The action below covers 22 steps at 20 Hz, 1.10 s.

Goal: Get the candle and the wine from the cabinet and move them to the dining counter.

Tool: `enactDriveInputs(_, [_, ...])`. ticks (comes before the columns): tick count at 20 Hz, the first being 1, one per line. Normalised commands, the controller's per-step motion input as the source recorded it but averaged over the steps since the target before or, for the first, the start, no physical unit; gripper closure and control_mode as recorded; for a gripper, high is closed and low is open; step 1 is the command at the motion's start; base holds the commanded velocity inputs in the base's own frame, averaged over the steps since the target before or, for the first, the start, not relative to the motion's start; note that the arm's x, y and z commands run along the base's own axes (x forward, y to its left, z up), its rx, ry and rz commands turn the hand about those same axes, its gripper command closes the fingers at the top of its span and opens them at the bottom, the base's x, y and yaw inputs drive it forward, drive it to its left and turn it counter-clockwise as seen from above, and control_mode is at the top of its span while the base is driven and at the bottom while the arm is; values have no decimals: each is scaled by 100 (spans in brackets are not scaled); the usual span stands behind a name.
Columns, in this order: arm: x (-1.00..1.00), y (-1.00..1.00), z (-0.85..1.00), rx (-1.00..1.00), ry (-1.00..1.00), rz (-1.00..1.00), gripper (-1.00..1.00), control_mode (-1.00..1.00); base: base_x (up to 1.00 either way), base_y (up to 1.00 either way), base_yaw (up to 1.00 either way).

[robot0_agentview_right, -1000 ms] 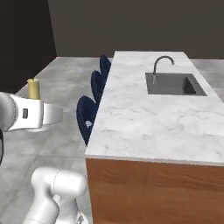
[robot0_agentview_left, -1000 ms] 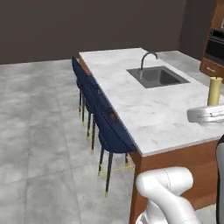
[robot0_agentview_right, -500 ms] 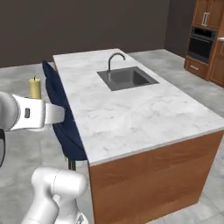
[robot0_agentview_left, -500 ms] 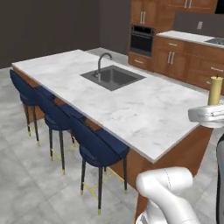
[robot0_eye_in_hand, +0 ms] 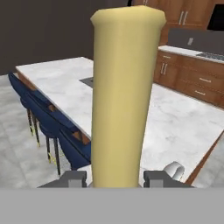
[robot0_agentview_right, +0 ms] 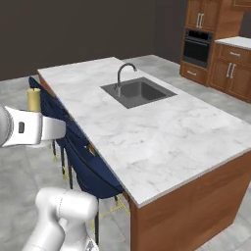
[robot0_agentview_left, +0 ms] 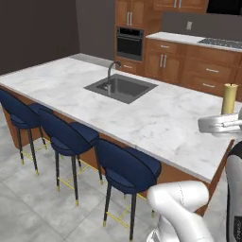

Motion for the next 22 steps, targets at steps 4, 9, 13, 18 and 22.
enactDriveInputs(4, [0,0,0,0,0,0,100,100,100,71,3])
enactDriveInputs(9, [100,31,-99,0,23,24,100,-100,0,0,0])
enactDriveInputs(13, [100,0,-100,0,23,43,100,-100,0,0,0])
enactDriveInputs(18, [92,-32,-92,0,12,35,100,-100,0,0,0])
enactDriveInputs(22, [43,-45,-41,0,-1,6,100,-100,0,0,0])
